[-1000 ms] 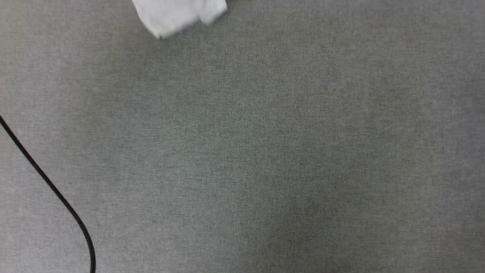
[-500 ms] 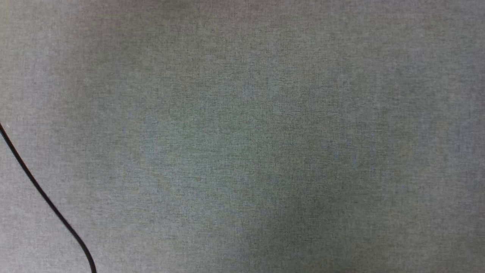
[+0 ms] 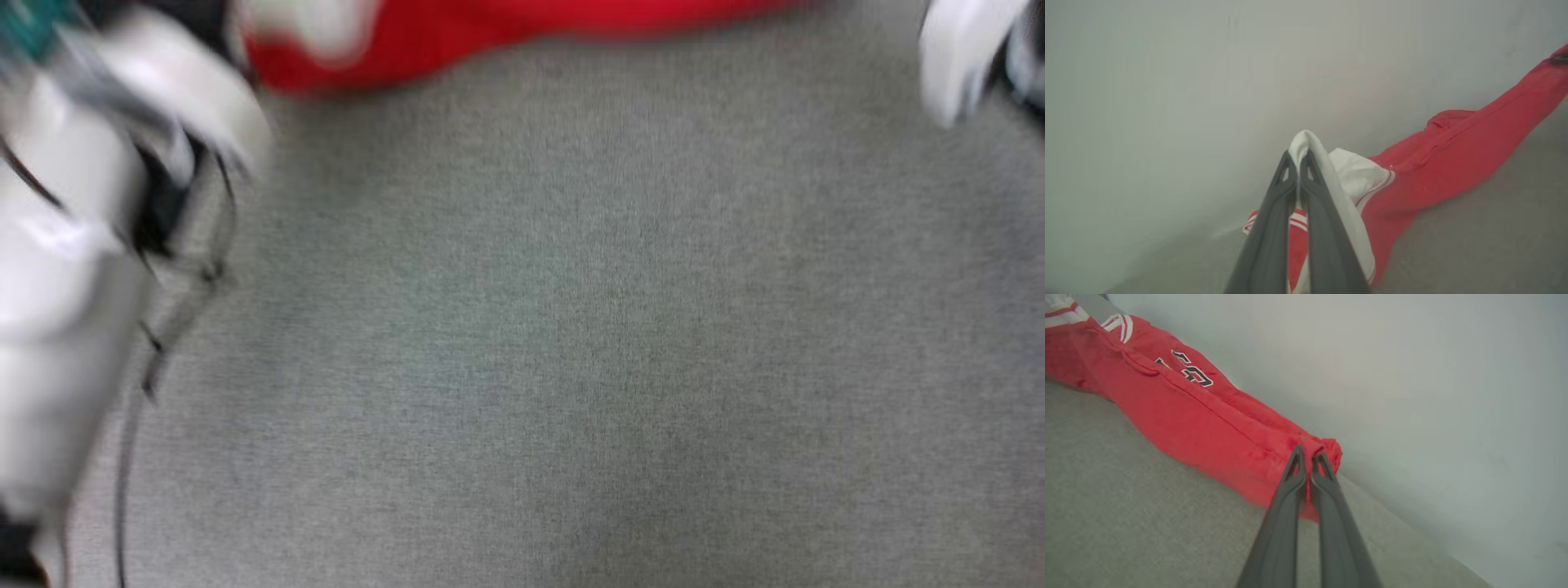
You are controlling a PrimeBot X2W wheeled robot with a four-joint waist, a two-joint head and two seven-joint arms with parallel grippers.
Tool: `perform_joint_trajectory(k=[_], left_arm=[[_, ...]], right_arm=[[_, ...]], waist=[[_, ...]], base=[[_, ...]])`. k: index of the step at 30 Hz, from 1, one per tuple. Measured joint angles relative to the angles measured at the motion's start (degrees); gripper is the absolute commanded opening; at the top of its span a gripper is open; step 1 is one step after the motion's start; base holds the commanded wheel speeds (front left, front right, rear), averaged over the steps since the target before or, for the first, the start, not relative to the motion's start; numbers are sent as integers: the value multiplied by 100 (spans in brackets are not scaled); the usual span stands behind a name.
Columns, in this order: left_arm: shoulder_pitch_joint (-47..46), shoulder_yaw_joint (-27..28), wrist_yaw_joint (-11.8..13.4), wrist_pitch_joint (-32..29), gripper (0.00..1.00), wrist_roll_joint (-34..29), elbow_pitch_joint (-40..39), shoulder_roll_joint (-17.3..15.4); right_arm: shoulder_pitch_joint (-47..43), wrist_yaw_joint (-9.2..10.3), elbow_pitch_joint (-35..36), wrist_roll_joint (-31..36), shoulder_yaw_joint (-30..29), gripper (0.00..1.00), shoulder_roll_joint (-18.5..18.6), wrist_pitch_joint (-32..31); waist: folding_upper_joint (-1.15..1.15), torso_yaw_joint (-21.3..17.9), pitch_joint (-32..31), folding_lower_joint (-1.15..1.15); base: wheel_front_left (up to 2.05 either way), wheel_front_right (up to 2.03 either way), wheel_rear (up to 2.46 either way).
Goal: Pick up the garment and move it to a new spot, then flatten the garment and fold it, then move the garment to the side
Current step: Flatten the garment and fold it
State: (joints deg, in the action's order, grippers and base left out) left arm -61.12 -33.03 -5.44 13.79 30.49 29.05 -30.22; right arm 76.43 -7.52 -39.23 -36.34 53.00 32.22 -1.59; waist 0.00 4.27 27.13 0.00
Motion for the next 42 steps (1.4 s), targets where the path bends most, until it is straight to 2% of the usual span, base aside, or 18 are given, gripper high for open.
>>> perform_joint_trajectory(k=[4,8,20,25,33,38,42], left_arm=[[1284,-142,274,19,0,156,-506,-9],[2380,-293,513,-49,0,260,-1009,-183],[5064,-476,1296,-334,0,844,-2179,-683],[5876,-588,1577,-510,0,1025,-2626,-849],[6977,-684,1987,-670,0,1361,-3117,-1060],[7310,-840,2065,-800,0,1419,-3357,-1091],[7312,-760,2135,-786,0,1414,-3430,-1140]], right_arm=[[-970,0,282,-379,205,0,218,18],[-1794,1,444,-679,244,0,411,121],[-4069,1,940,-982,172,0,869,392],[-5028,0,1265,-1055,-27,0,1035,394],[-6601,0,1956,-1093,-745,0,1289,120],[-7320,1,2362,-973,-1259,0,1314,-229],[-7635,1,2640,-758,-1648,0,1205,-501]], waist=[[0,34,-348,0],[0,56,-721,0],[0,92,-1848,-2],[0,104,-2263,-2],[0,94,-2780,-2],[0,66,-2842,-2],[0,75,-2803,-1]], base=[[0,0,0],[0,0,0],[0,0,0],[0,0,0],[0,0,0],[0,0,0],[0,0,0]])
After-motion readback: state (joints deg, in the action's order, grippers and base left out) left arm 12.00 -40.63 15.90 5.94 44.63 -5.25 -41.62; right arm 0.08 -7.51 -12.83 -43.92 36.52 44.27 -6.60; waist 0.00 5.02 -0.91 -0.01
